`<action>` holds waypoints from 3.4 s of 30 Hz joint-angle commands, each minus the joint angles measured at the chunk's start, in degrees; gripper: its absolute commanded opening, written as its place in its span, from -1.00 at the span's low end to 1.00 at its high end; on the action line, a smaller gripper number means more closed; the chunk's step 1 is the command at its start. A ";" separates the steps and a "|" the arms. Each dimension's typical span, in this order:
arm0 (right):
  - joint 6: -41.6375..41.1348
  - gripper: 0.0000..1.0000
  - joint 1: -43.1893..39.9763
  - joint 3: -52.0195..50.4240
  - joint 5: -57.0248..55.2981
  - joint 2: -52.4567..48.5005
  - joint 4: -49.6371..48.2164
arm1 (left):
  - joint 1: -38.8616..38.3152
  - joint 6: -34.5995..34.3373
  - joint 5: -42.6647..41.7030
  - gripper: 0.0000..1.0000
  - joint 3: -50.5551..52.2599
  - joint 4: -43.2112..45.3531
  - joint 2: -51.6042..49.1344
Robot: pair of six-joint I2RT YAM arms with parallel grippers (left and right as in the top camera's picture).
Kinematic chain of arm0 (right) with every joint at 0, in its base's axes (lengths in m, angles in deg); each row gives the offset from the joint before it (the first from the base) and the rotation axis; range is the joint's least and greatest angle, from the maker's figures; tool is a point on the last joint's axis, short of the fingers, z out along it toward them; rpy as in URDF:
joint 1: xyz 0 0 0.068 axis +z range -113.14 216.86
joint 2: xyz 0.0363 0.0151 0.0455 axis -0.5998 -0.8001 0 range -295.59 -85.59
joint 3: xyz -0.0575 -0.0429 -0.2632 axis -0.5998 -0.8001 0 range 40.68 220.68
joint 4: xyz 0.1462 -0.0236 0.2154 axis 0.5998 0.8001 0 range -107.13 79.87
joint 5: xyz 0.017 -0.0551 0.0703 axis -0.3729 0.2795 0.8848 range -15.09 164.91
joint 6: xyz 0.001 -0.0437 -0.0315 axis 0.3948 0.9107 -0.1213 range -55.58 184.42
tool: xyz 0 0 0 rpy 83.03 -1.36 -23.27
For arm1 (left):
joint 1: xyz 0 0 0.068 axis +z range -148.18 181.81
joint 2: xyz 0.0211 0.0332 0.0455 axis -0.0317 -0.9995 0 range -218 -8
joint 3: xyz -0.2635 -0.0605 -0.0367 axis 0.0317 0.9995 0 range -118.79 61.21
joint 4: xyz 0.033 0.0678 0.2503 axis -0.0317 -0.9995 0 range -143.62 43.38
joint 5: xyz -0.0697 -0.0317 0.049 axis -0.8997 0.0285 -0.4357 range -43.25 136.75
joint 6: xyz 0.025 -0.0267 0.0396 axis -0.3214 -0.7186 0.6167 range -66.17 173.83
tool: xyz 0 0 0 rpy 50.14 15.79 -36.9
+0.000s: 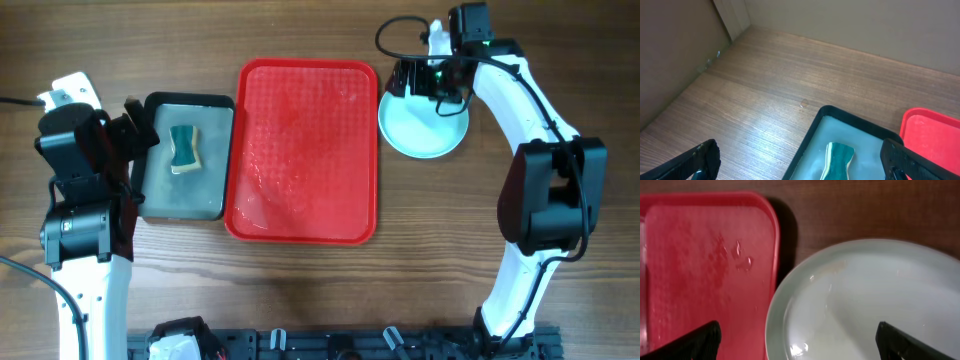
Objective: Clean dirty plates on tray and stack at the side
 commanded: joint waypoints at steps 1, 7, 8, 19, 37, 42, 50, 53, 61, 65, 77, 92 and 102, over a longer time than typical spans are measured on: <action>-0.07 0.99 0.09 -0.33 0.90 1.99 -3.98 | -0.26 -0.74 -0.48 1.00 -0.79 0.13 -0.22; -0.04 0.99 0.09 -0.33 0.90 1.99 -6.58 | -0.26 -0.74 -0.48 1.00 -0.79 0.13 -0.22; -0.04 0.99 0.09 -0.33 0.90 1.99 -6.58 | -0.26 -0.74 -0.48 1.00 -0.79 0.13 -0.22; -0.04 0.99 0.13 -0.33 0.87 1.90 -6.58 | -0.26 -0.74 -0.48 1.00 -0.79 0.13 -0.22; -0.07 0.99 0.09 -0.33 0.90 5.40 -6.64 | -0.26 -0.74 -0.48 1.00 -0.79 0.13 -0.22; -0.02 0.99 0.13 -0.33 0.20 12.22 -6.64 | -0.26 -0.74 -0.48 1.00 -0.79 0.13 -0.22; 0.11 1.00 0.13 -0.33 -8.55 27.87 -6.56 | -0.26 -0.74 -0.48 1.00 -0.79 0.13 -0.22; 0.59 0.99 0.13 -0.33 -10.19 33.18 -5.95 | -0.26 -0.74 -0.48 1.00 -0.79 0.13 -0.22; 7.13 1.00 0.13 -0.37 -10.91 44.96 -7.15 | -0.26 -0.74 -0.48 1.00 -0.79 0.11 -0.22; 8.22 0.99 0.13 -1.31 -10.71 51.65 -7.21 | -0.26 -0.74 -0.48 1.00 -0.79 0.13 -0.22; 18.93 0.99 0.13 -24.35 -10.54 77.20 -21.05 | -0.26 -0.74 -0.48 1.00 -0.79 0.13 -0.22; 24.11 0.99 -2.36 -63.56 -0.55 108.32 -43.52 | -0.26 -0.74 -0.48 1.00 -0.79 0.13 -0.22; 25.64 0.99 -3.21 -77.37 -0.37 118.20 -51.08 | -0.26 -0.74 -0.48 1.00 -0.79 0.11 -0.22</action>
